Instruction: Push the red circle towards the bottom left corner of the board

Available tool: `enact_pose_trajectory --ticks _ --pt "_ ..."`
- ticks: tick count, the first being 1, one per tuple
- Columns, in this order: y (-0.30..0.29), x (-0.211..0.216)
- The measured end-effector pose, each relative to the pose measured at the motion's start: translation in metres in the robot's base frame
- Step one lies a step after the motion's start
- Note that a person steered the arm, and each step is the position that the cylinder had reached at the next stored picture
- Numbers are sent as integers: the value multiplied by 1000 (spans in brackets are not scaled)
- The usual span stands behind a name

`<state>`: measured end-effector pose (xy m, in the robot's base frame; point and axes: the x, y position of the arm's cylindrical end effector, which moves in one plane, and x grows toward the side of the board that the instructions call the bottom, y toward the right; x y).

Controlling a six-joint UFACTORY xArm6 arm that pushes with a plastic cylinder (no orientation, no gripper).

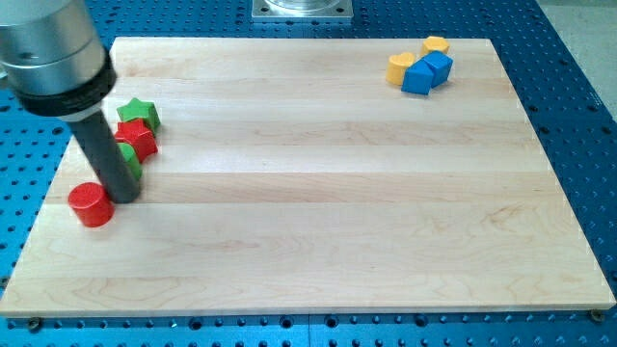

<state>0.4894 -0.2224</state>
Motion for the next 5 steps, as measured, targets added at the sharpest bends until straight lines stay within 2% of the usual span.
enact_pose_trajectory --ticks 1,3,4,5 --pt "-25 7" --pt "-24 52" --pt "18 50" --pt "42 101"
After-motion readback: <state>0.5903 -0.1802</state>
